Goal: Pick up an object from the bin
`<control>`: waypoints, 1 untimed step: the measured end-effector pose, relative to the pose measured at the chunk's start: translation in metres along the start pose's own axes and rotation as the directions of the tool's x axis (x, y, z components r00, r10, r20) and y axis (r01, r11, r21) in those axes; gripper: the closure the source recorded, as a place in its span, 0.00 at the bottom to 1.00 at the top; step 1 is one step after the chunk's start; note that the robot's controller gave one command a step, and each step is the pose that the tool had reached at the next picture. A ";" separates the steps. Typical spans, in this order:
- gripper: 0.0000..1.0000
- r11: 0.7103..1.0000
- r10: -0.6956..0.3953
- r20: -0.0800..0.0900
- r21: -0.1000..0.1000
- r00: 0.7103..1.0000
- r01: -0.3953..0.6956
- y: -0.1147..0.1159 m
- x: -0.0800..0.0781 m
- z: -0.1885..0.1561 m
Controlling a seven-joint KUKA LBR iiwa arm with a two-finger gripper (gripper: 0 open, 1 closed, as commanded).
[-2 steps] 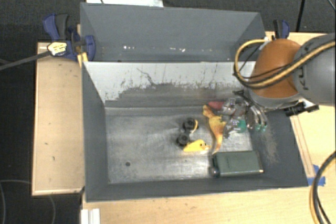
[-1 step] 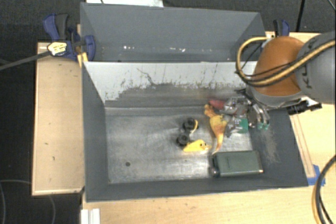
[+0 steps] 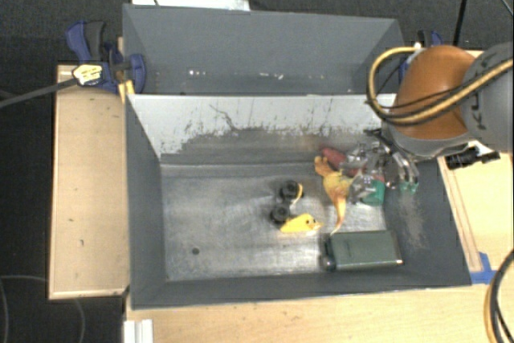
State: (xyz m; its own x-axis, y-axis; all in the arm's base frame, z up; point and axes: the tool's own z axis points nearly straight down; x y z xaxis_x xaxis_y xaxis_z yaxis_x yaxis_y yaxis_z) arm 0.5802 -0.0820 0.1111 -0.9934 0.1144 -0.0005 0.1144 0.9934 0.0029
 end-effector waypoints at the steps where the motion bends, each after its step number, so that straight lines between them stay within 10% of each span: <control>1: 1.00 1.000 -0.001 0.002 0.002 1.000 0.001 0.000 -0.001 -0.016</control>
Offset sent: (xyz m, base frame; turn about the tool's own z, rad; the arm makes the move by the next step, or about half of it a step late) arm 0.0001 0.0001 0.0389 0.0000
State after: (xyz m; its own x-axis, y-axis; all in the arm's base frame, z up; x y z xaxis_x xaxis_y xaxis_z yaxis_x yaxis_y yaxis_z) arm 0.5808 -0.0823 0.1270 -0.9936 0.1130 -0.0021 0.1130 0.9936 0.0013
